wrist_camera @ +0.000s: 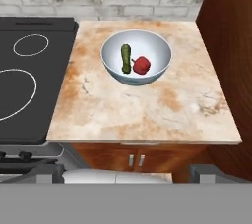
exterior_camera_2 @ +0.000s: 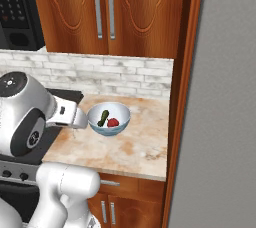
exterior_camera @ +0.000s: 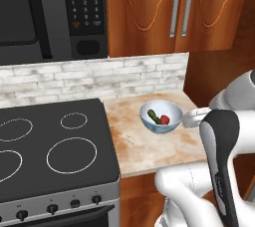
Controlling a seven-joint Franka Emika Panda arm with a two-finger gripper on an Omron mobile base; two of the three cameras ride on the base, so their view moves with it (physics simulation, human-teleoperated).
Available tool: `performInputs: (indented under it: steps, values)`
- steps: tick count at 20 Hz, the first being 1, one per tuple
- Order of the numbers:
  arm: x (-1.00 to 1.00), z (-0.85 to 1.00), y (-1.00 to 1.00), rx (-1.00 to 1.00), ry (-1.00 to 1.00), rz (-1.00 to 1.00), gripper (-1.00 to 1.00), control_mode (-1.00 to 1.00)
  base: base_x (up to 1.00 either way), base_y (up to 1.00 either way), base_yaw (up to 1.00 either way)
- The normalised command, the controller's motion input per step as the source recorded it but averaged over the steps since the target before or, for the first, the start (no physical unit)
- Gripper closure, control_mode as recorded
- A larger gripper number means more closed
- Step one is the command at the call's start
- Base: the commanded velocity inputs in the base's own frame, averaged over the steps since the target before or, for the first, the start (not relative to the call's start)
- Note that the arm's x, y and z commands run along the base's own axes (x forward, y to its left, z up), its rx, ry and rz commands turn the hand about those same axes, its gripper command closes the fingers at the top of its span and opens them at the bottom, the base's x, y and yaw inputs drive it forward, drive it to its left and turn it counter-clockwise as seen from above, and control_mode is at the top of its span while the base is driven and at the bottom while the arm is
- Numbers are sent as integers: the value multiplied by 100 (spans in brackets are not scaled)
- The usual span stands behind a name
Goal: Take the squash, bell pepper, and lemon wedge from the freezer and place them in the bowl on the counter.
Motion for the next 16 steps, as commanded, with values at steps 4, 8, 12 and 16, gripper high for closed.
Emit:
performInputs:
  steps: [4, 8, 12, 16]
  values:
    - [-18, 31, 0, 0, 10, 0, -100, -100, 0, 0, 0]
    - [-10, 20, 0, 0, 14, 0, -100, -100, 0, 0, 0]
    - [-11, 2, 0, 0, 6, 0, -100, -100, 0, 0, 0]
    - [-7, 0, 0, 0, 0, 0, -100, -100, 0, 0, 0]
